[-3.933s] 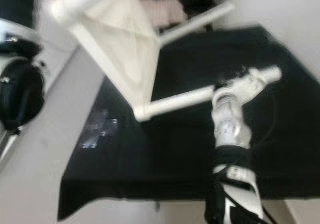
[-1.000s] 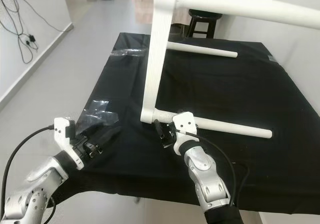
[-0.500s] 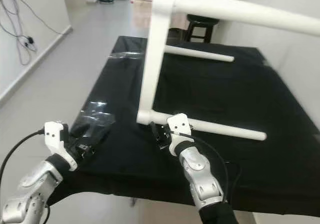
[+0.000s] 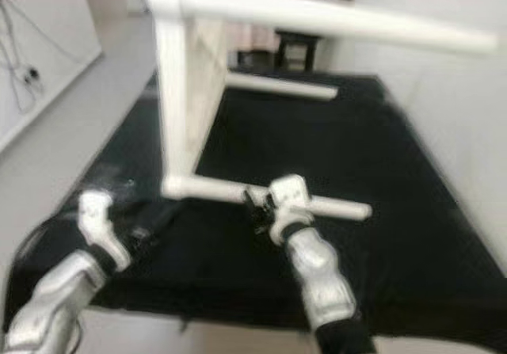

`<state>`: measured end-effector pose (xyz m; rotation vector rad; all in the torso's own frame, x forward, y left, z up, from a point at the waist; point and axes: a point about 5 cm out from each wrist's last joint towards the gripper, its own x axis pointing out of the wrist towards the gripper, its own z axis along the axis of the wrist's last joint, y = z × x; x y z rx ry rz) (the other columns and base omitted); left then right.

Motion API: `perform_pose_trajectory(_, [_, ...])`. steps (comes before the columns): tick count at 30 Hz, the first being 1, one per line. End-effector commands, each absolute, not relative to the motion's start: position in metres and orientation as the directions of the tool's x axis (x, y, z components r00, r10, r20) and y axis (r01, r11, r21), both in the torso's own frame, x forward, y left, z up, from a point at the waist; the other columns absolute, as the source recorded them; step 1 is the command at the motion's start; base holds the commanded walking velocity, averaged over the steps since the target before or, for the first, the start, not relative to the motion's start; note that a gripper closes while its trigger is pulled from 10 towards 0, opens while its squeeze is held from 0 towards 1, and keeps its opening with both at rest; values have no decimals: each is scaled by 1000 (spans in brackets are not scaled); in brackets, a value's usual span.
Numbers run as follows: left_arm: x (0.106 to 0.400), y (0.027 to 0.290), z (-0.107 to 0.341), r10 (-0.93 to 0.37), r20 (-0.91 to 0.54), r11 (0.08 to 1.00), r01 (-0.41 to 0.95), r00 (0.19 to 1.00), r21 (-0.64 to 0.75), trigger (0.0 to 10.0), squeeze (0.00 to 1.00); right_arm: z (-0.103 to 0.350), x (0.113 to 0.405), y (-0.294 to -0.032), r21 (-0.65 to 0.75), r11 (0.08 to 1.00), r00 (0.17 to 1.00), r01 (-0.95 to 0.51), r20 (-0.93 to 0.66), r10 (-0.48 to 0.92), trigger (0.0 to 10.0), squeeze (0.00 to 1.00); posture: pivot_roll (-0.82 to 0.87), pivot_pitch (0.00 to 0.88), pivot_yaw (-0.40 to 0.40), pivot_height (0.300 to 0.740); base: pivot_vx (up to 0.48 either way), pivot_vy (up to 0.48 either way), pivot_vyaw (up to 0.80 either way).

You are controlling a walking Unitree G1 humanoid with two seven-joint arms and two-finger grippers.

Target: Building children table

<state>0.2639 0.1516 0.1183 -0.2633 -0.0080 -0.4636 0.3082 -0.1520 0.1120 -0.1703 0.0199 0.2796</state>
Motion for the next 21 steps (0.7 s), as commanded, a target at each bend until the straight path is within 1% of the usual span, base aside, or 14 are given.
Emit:
perform_pose_trajectory(1, [264, 151, 115, -439, 48, 866, 437, 897, -243, 10000, 0, 112, 308, -155, -165, 951, 965, -262, -38, 260, 10000, 0, -64, 3, -30, 740, 0, 0, 0])
perform_pose_trajectory(7, [266, 152, 115, -428, 43, 875, 425, 903, -233, 10000, 0, 112, 310, -158, -161, 958, 971, -237, -30, 236, 10000, 0, -62, 2, -25, 740, 0, 0, 0])
perform_pose_trajectory(8, [267, 153, 115, -422, 40, 880, 419, 906, -223, 10000, 0, 111, 311, -159, -167, 961, 976, -219, -41, 215, 10000, 0, -60, 3, -24, 740, 0, 0, 0])
perform_pose_trajectory(18, [270, 159, 118, -363, 55, 904, 365, 930, -222, 10000, 0, 110, 313, -161, -136, 970, 979, -203, -39, 200, 10000, 0, -52, 4, -25, 740, 0, 0, -800])
perform_pose_trajectory(19, [270, 159, 118, -366, 59, 903, 369, 929, -220, 1922, 0, 110, 313, -162, -135, 970, 980, -200, -38, 197, 10000, 0, -49, 1, -27, 740, 0, 0, -800])
perform_pose_trajectory(20, [270, 159, 118, -366, 59, 903, 369, 929, -220, 1922, 0, 110, 313, -162, -135, 970, 980, -200, -38, 197, 10000, 0, -49, 1, -27, 740, 0, 0, -800])
perform_pose_trajectory(21, [270, 159, 118, -368, 63, 902, 372, 928, -219, 0, 0, 110, 313, -162, -134, 971, 981, -196, -39, 192, 10000, 0, -49, 1, -27, 740, 0, 0, -800])
